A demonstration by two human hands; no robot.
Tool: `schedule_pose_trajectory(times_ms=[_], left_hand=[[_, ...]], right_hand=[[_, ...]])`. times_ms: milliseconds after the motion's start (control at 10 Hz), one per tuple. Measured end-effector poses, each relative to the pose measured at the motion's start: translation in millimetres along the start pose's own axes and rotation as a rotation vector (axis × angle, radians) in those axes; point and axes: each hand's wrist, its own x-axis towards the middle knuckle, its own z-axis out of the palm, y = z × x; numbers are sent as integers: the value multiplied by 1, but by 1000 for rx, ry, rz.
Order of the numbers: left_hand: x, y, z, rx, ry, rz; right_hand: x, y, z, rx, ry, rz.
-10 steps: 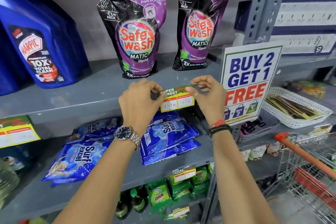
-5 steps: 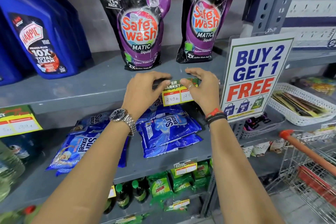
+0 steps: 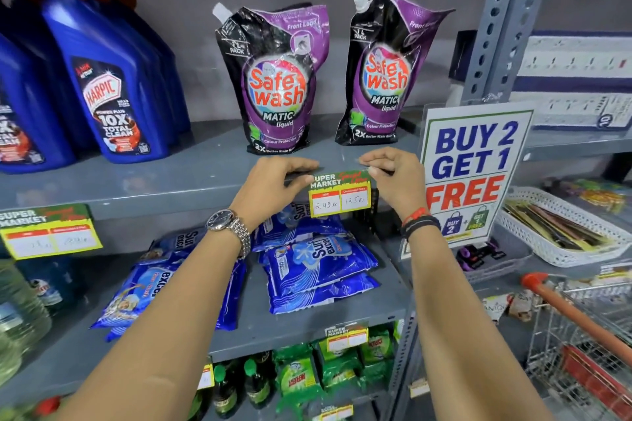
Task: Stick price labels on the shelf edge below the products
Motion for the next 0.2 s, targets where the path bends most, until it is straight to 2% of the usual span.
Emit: schedule_pose_trajectory(times_ms=[100,200], left_hand=[[-1,4,-10,11,-22,-31],[-7,3,-13,35,89,-64]], right_hand=[[-2,-5,-4,15,-29,11],[-8,-12,2,-28,32,-25]])
